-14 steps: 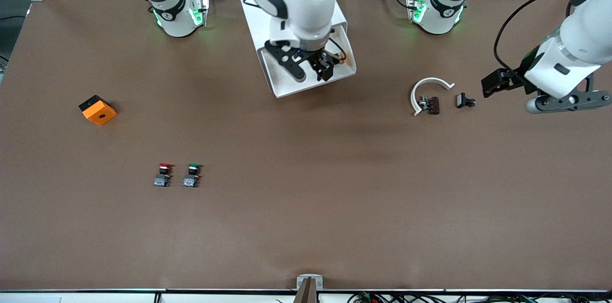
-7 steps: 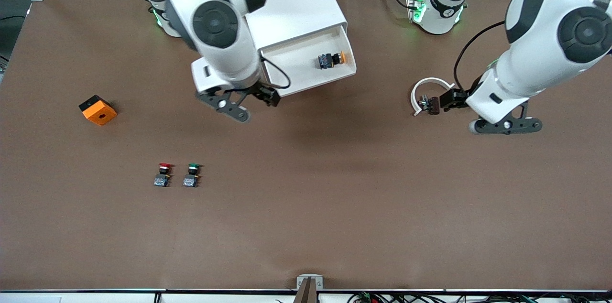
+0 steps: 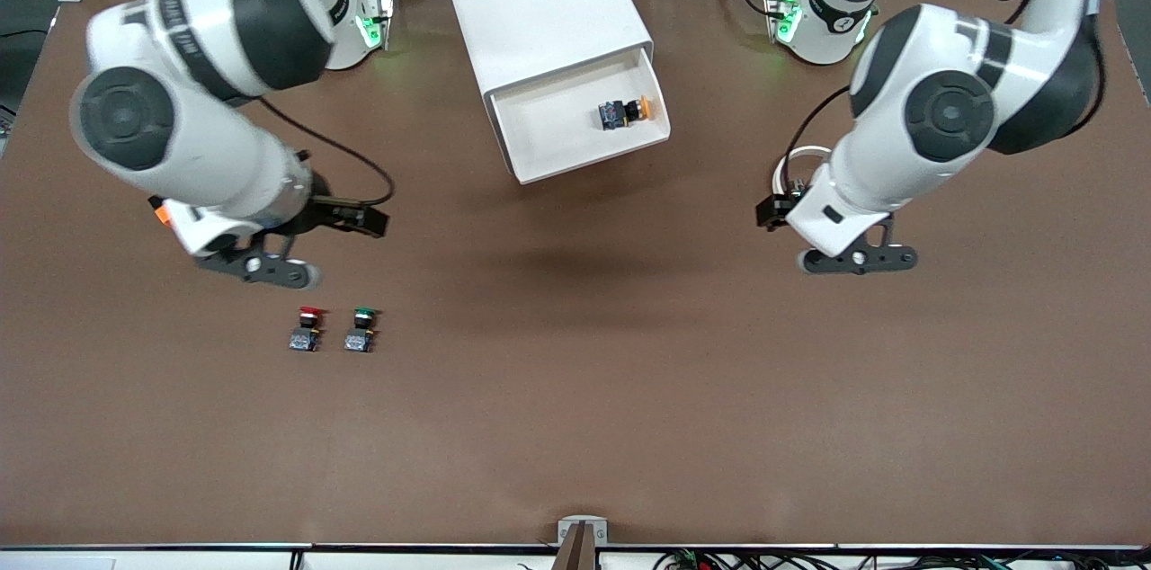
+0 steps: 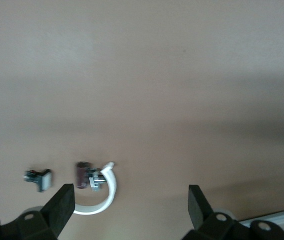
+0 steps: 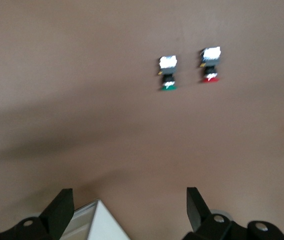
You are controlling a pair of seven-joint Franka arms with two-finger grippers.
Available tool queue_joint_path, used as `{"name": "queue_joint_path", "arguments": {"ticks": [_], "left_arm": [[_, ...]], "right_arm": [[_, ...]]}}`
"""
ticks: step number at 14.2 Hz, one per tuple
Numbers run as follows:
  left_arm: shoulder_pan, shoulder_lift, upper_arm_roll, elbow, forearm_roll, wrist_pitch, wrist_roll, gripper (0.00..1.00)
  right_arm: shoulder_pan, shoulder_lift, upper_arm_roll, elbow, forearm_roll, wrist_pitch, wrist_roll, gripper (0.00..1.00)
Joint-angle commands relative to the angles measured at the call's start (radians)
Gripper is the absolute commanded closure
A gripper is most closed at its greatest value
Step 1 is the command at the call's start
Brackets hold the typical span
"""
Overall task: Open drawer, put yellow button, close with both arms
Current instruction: 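Raise the right gripper from the drawer while the left gripper reaches the drawer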
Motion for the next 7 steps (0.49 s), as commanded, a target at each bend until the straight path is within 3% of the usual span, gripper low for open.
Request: {"name": "queue_joint_path", "arguments": {"ticks": [1,3,7], "left_arm": [[-0.076,-0.018,-0.003,-0.074,0.011,0.075,-0.077,0.0],[-0.122,-0.016,-0.003,-0.112,0.009,0.13,-0.089,0.0],[-0.235,-0.004,-0.003,-0.186,0.006,0.241,-0.322,0.0]], "right_arm": [[-0.092,-0.034,0.019,-0.008,-0.024,-0.016,-0.166,0.0],[-0.135,-0.042,0.02,-0.008,-0.054,-0.037,-0.246,0.0],[-0.227,-0.068,0.02,-0.01,-0.08,-0.092,-0.355,0.0]]}}
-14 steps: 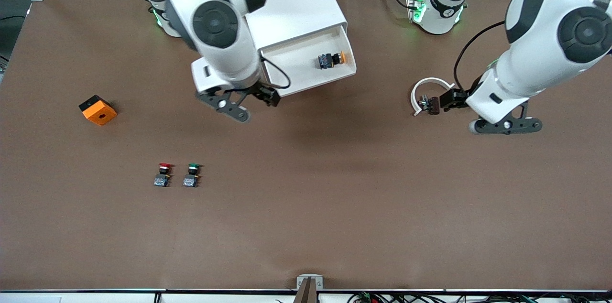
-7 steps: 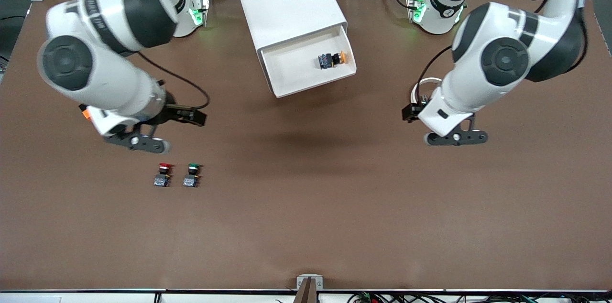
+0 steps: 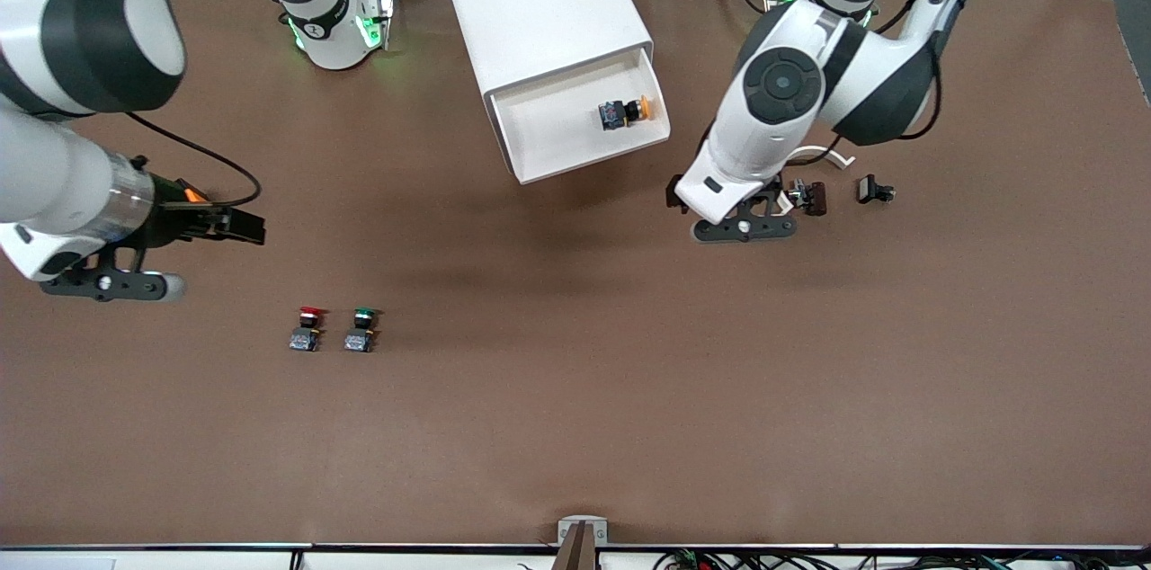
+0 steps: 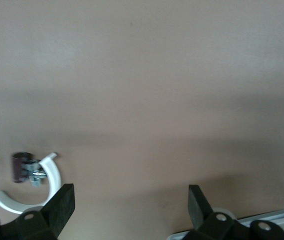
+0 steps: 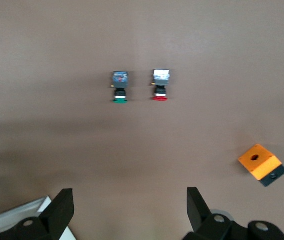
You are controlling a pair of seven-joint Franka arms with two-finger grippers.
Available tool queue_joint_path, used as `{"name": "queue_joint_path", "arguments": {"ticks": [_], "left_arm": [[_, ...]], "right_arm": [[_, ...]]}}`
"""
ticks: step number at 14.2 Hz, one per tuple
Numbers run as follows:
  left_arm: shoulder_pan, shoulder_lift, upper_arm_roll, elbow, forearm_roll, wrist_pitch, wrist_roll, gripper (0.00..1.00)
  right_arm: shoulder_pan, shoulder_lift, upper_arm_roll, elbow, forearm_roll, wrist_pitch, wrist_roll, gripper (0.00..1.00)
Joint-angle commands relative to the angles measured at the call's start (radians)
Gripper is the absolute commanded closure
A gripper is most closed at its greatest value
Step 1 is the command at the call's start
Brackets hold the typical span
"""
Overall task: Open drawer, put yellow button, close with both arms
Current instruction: 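Raise the right gripper from the drawer while the left gripper reaches the drawer, then push the drawer shut with the left gripper while the right gripper withdraws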
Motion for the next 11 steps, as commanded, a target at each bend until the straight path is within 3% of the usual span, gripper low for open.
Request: {"name": "queue_joint_path", "arguments": {"ticks": [1,7,11], "left_arm": [[-0.071,0.002,0.002,-0.063,0.006,0.078,-0.157,0.0],[-0.119,0.041,0.001,-0.079,-0.011,0.095,-0.227,0.0],[-0.129,0.044,-0.032,-0.079,-0.136,0.094,-0.235,0.0]], "right_arm": [[-0.057,-0.035,0.021,-0.01,-0.053,-0.048,-0.098,0.0],[-0.091,-0.084,0.024,-0.057,-0.085,-0.085,-0.124,0.0],[-0.086,-0.12,0.026,-0.11,-0.084,-0.082,-0.123,0.0]]}}
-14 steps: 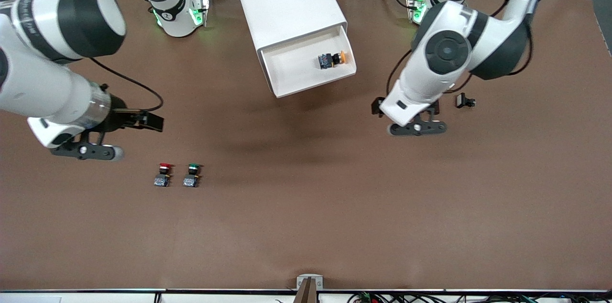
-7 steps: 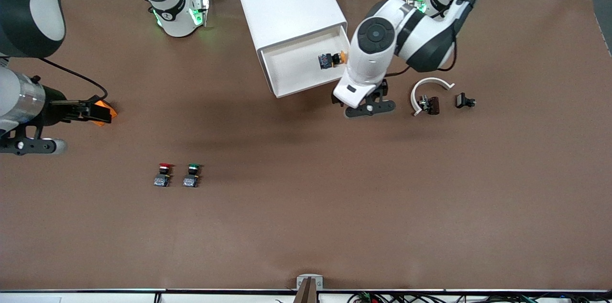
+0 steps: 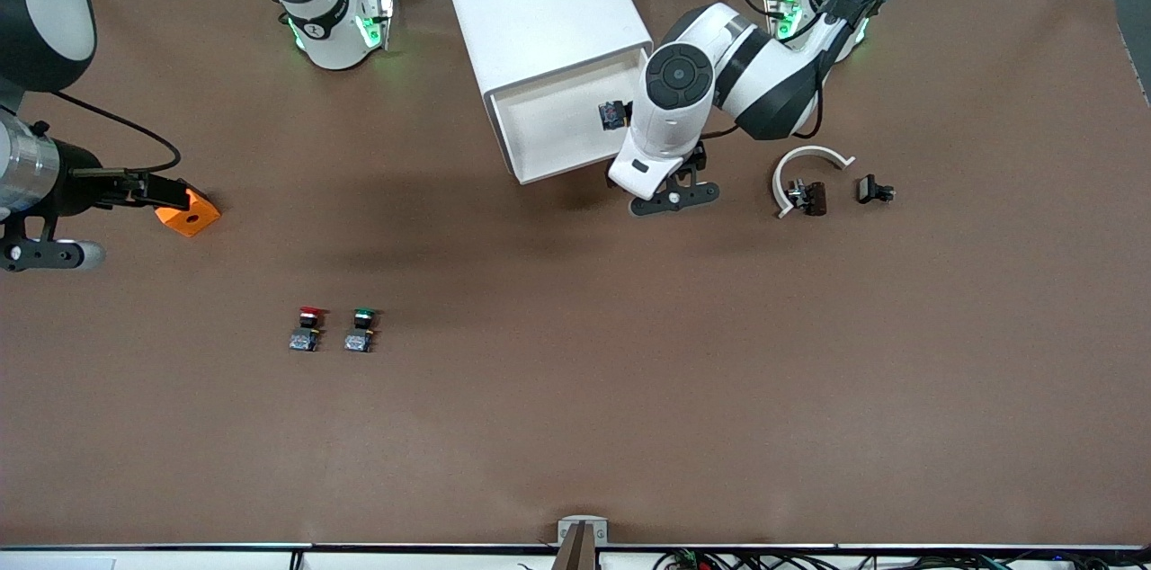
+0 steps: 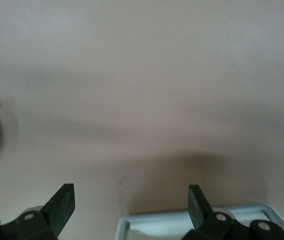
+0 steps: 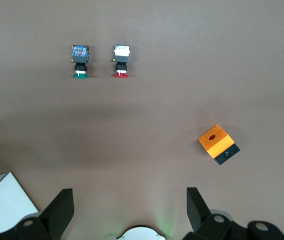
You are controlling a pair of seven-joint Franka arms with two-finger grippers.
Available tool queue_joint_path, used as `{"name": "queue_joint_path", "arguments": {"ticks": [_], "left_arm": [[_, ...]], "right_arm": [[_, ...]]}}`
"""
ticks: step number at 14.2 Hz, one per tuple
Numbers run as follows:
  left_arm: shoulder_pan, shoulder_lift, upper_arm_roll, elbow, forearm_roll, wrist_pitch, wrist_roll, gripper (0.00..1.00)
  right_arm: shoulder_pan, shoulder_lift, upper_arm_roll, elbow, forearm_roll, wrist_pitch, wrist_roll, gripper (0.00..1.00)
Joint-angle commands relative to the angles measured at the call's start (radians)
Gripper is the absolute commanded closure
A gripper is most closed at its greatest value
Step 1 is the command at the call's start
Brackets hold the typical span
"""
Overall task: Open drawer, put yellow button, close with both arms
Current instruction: 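Push the drawer shut with the left gripper while the right gripper withdraws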
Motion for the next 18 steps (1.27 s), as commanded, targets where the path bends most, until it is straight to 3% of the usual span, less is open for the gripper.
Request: {"name": "queue_joint_path", "arguments": {"ticks": [1,9,15,18], "left_arm": [[-0.005,0.0,-0.036,-0.006,-0.092,0.007,-0.019,0.0],[-0.005,0.034,-0.154,-0.009,-0.165,-0.004,-0.08,0.0],[-0.01,0.062,-0.205,-0.026,-0.211,-0.009,-0.172,0.0],[-0.01,0.071,-0.214,-0.025,-0.242,-0.009,-0.183,0.0]], "right_arm": [[-0.014,-0.047,0.021,-0.054,-0.01,0.006,-0.007,0.0],[-0.034,-0.052,0.014,0.018,-0.021,-0.04,-0.004,0.0],[-0.068,-0.049,0.016,0.041,-0.004,-0.05,0.0,0.0],[-0.077,-0.067,0.013,0.047,0.066,-0.04,-0.004,0.0]]}}
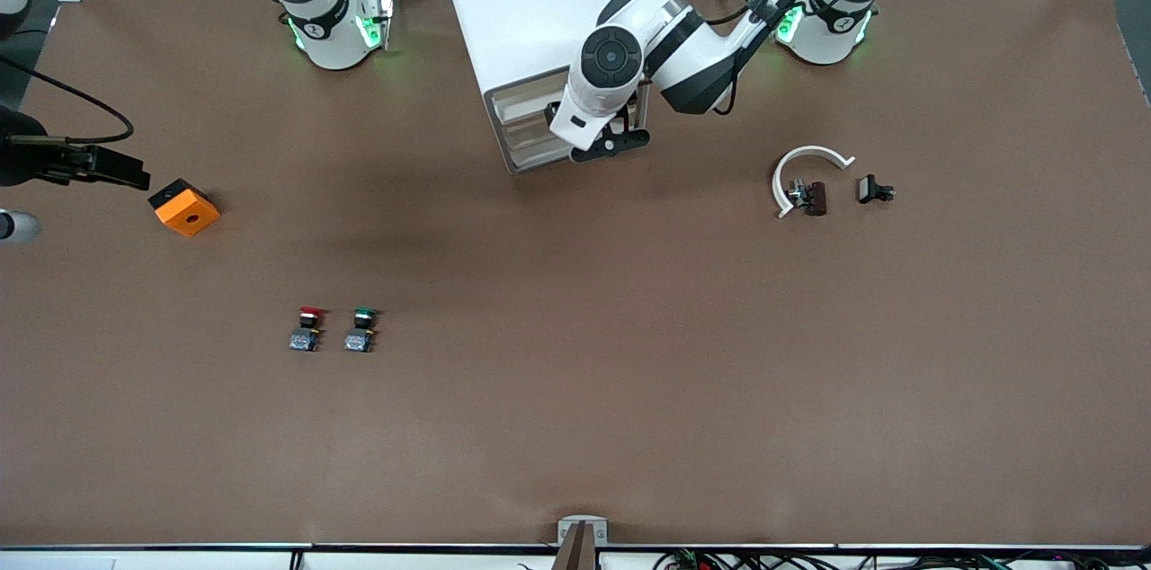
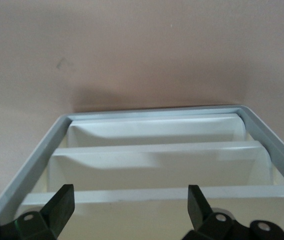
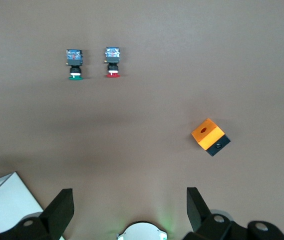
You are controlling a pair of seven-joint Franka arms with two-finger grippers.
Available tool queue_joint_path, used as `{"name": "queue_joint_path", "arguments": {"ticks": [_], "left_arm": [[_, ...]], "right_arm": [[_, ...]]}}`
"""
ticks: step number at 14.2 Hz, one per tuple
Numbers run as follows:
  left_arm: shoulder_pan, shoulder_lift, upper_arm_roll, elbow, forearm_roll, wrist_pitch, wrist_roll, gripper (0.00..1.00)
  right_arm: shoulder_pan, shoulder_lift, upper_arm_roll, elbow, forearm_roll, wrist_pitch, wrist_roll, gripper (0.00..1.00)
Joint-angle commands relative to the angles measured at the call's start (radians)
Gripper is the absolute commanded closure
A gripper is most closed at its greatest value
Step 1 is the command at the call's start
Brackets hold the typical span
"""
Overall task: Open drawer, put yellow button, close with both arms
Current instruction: 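Push the drawer shut with the left gripper while the right gripper withdraws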
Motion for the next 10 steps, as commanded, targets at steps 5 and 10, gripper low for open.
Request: {"name": "queue_joint_path", "arguments": {"ticks": [5,10], "left_arm": [[0.01,0.026,-0.017,0.032,-0.027,-0.008,-0.015,0.0],[0.116,0.031,0.019,0.096,-0.015,-0.013,-0.012,0.0]], "right_arm": [[-0.043,-0.095,0.016,-0.013,0.056,0.038,-0.011,0.0],[-0.051,-0.167,0.014,-0.103,0.041,0.057,-0.089,0.0]]}}
